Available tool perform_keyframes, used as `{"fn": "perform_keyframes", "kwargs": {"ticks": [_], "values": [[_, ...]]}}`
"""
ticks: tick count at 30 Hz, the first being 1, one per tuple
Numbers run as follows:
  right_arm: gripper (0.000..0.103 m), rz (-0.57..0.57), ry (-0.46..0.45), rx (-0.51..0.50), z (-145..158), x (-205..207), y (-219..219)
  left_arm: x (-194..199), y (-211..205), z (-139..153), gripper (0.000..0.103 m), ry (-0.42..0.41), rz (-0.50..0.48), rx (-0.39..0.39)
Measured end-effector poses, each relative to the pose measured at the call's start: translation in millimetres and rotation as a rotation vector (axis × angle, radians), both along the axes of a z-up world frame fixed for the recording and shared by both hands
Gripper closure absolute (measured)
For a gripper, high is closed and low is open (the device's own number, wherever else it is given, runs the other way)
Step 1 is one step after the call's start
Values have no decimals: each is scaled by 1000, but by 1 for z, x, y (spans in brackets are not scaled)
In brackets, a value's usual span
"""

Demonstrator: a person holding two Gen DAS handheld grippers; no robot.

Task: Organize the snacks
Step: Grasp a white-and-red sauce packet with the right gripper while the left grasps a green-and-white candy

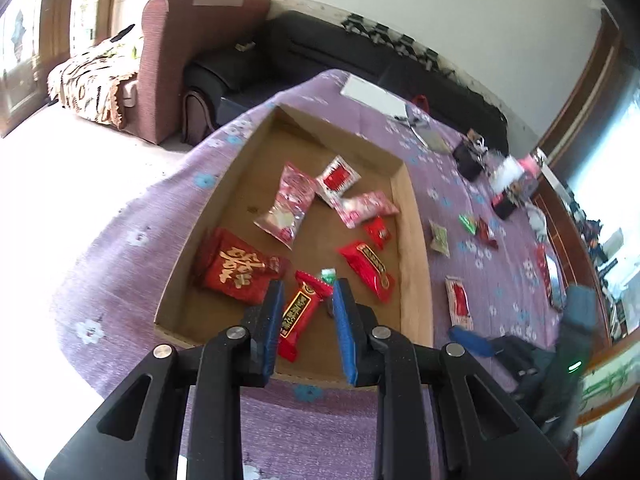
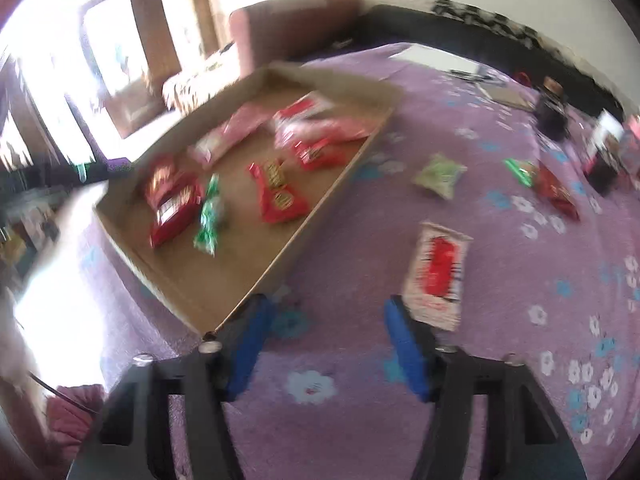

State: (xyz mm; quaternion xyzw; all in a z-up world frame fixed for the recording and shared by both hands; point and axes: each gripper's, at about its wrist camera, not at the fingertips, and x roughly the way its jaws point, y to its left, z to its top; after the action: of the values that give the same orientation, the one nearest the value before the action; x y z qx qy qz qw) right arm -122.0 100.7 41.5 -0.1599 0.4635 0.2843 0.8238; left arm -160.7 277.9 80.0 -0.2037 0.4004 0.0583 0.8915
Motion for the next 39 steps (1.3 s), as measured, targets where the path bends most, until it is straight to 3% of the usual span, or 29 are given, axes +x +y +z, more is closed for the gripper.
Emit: {"fn": "perform_keyframes", "kwargs": {"ticks": [4, 8, 13, 16, 22, 25, 26, 27, 29, 33, 39], "values": [[61, 16, 26, 8, -5, 3, 16, -3, 0, 1, 80, -2, -5, 4], [60, 10, 19, 52, 4, 8, 5, 0, -8, 1, 80, 4, -41, 22], [52, -220, 5, 167, 21, 45, -70, 7, -24, 3, 80, -3, -90, 38], [50, -317, 59, 181, 12, 69, -96, 17, -39, 5, 80, -2, -126, 41], [51, -302, 65, 145, -2, 83, -74, 47, -77, 20, 80, 3, -218, 88], [55, -276, 39, 67, -11, 78, -55, 70, -97, 27, 80, 12, -275, 88], [61, -272, 10, 34, -13, 75, -52, 80, -103, 28, 72, 19, -291, 97], [67, -272, -8, 12, -13, 73, -52, 93, -111, 27, 56, 34, -307, 111], [69, -277, -1, 16, -13, 70, -63, 108, -119, 24, 46, 46, -310, 105], [68, -358, -7, 2, -13, 73, -102, 147, -140, 6, 46, 108, -342, 83], [68, -453, 8, 48, -11, 81, -157, 191, -177, -26, 46, 191, -388, 175]]}}
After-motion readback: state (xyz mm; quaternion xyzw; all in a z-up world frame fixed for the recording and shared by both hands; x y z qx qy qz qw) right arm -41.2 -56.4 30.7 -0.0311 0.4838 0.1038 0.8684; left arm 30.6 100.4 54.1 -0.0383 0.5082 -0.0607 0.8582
